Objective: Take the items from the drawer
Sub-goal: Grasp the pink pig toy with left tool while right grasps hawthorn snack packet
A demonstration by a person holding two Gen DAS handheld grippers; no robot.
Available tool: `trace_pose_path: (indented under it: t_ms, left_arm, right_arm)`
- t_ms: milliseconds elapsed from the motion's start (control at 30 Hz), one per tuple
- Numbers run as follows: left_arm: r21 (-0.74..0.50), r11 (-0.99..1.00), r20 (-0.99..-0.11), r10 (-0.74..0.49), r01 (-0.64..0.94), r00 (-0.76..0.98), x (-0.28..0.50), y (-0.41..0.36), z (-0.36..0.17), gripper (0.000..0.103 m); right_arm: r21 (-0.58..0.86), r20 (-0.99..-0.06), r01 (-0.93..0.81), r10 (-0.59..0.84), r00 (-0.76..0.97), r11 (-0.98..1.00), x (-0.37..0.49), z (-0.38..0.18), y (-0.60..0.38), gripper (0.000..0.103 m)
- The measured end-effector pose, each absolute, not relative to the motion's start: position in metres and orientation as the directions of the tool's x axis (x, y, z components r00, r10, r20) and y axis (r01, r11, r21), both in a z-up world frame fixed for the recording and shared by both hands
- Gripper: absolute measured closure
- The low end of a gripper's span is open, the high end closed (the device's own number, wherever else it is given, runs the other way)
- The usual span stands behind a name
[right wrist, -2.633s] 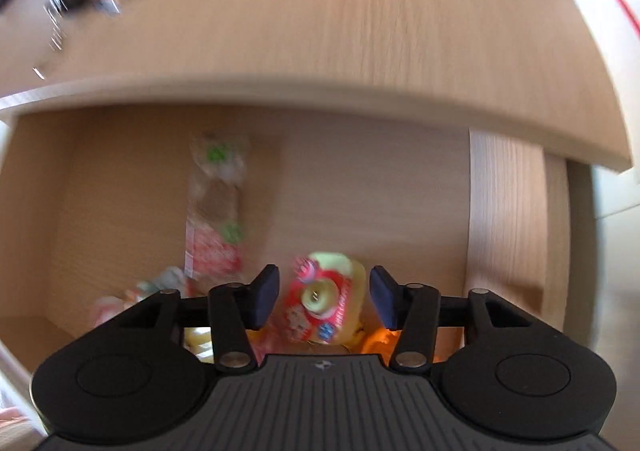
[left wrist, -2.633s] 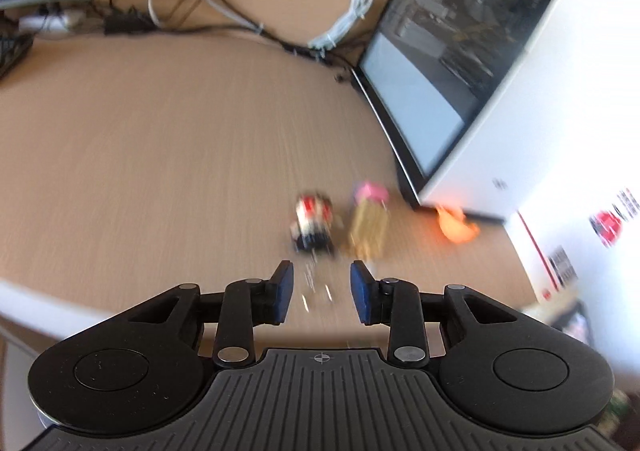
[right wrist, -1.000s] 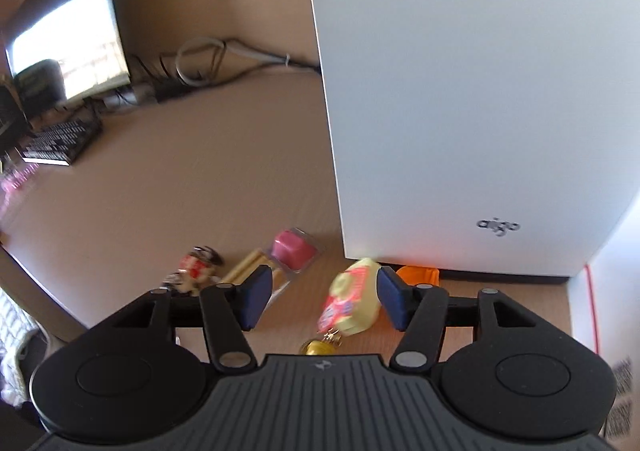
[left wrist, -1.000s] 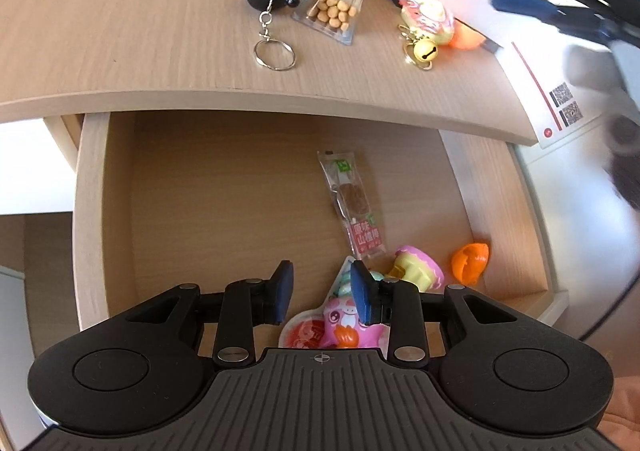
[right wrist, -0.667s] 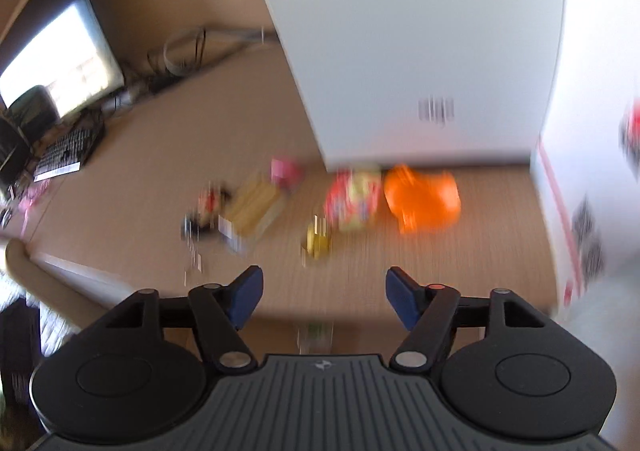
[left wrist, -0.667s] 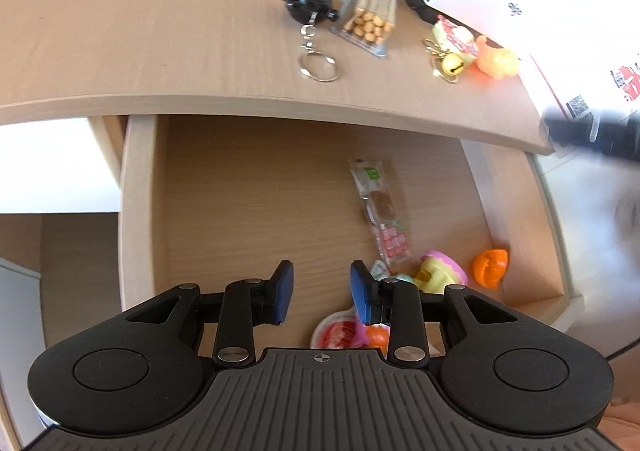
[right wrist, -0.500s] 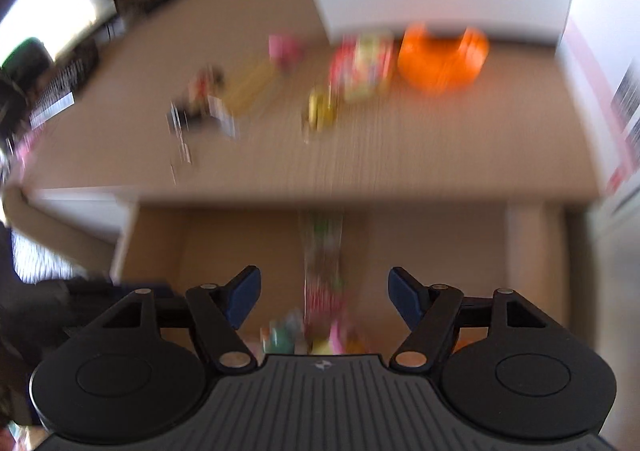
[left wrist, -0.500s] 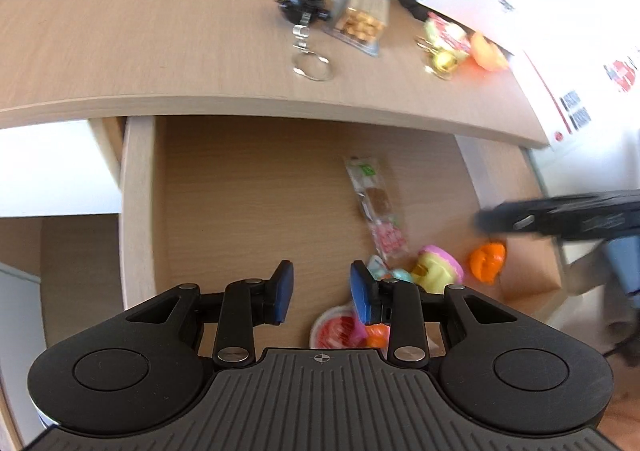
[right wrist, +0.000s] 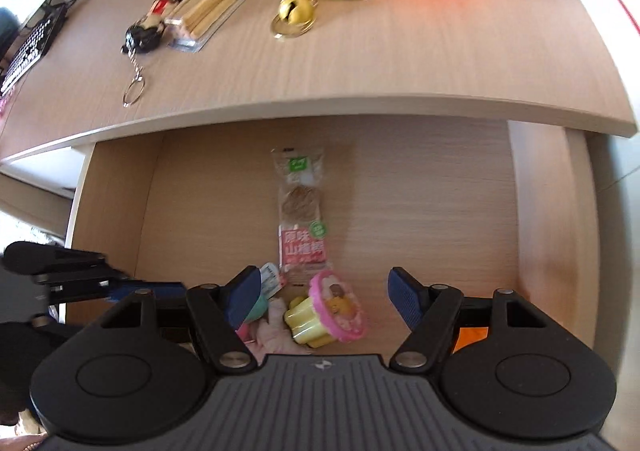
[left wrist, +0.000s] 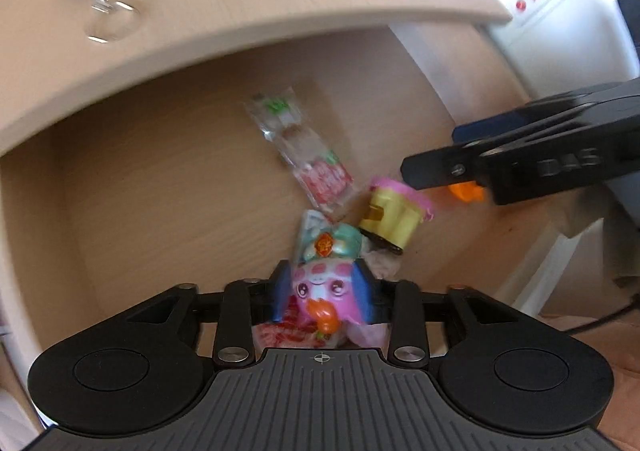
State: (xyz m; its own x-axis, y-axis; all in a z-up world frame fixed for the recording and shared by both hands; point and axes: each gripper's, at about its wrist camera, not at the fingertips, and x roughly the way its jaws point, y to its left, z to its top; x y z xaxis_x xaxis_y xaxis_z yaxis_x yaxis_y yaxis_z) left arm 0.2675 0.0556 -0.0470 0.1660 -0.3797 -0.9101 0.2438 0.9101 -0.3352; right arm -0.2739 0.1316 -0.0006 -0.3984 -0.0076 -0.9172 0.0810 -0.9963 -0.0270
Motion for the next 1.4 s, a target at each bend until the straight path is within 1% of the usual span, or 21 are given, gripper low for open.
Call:
trace_pose_path:
  t_ms: [67, 200, 267, 300, 367, 467, 700, 800, 967, 1100, 1167, 1267, 1300, 1400]
  left_arm:
    - [-0.363, 0.902, -0.912, -0.396, 0.235, 0.112, 0.275, 0.050, -0.059, 0.057]
    - [-0.398, 0.891, -0.902, -0.423, 0.218, 0.086, 0.283, 0.045, -0.065, 0.055]
    - [-0.400, 0.890, -0.903, -0.424, 0.217, 0.073, 0.283, 0.041, -0.069, 0.052]
    - [-0.406, 0.888, -0.902, -0.427, 0.216, 0.063, 0.282, 0.039, -0.072, 0.052]
    - [-0.412, 0.886, -0.902, -0.429, 0.211, 0.040, 0.280, 0.033, -0.078, 0.055]
    - [-0.412, 0.886, -0.901, -0.431, 0.213, 0.053, 0.280, 0.029, -0.080, 0.056]
    - [-0.436, 0.890, -0.875, -0.454, 0.133, 0.168, 0.261, 0.059, -0.056, 0.059]
    - [-0.450, 0.892, -0.863, -0.446, 0.042, 0.239, 0.248, 0.087, -0.043, 0.059]
    - [-0.436, 0.898, -0.856, -0.393, -0.058, 0.336, 0.230, 0.107, -0.029, 0.060]
    - [-0.445, 0.889, -0.843, -0.377, -0.105, 0.383, 0.218, 0.129, -0.017, 0.060]
    - [-0.447, 0.886, -0.842, -0.369, -0.126, 0.395, 0.211, 0.134, -0.013, 0.060]
    - [-0.448, 0.880, -0.839, -0.351, -0.161, 0.416, 0.202, 0.143, -0.007, 0.060]
    - [-0.448, 0.878, -0.838, -0.345, -0.171, 0.422, 0.200, 0.145, -0.006, 0.060]
    - [-0.450, 0.871, -0.837, -0.334, -0.198, 0.434, 0.195, 0.149, -0.008, 0.060]
  right_arm:
    - [-0.021, -0.915, 0.064, -0.007, -0.404, -0.998, -0.272, -0.001, 0.134, 0.032]
    - [-0.021, -0.917, 0.029, 0.008, -0.398, -0.999, -0.269, -0.005, 0.147, 0.032]
    - [-0.025, -0.922, 0.018, 0.016, -0.386, -1.000, -0.268, -0.009, 0.150, 0.032]
    - [-0.026, -0.925, 0.015, 0.019, -0.380, -1.000, -0.268, -0.011, 0.152, 0.032]
    - [-0.030, -0.927, 0.014, 0.023, -0.373, -0.999, -0.268, -0.014, 0.153, 0.032]
    - [-0.028, -0.929, 0.013, 0.021, -0.370, -1.000, -0.269, -0.016, 0.153, 0.032]
    - [-0.033, -0.924, -0.024, 0.040, -0.381, -0.999, -0.267, -0.013, 0.158, 0.032]
    - [-0.038, -0.925, -0.014, 0.041, -0.378, -0.999, -0.266, -0.014, 0.155, 0.032]
    - [-0.077, -0.923, 0.059, 0.049, -0.383, -0.995, -0.272, -0.020, 0.129, 0.032]
    - [-0.137, -0.913, 0.177, 0.054, -0.405, -0.975, -0.295, -0.033, 0.094, 0.032]
    - [-0.189, -0.907, 0.217, 0.086, -0.412, -0.958, -0.308, -0.046, 0.079, 0.034]
    - [-0.250, -0.897, 0.229, 0.136, -0.420, -0.941, -0.322, -0.065, 0.067, 0.037]
    - [-0.260, -0.896, 0.223, 0.149, -0.419, -0.939, -0.325, -0.070, 0.066, 0.038]
    - [-0.256, -0.901, 0.204, 0.156, -0.405, -0.945, -0.333, -0.081, 0.066, 0.046]
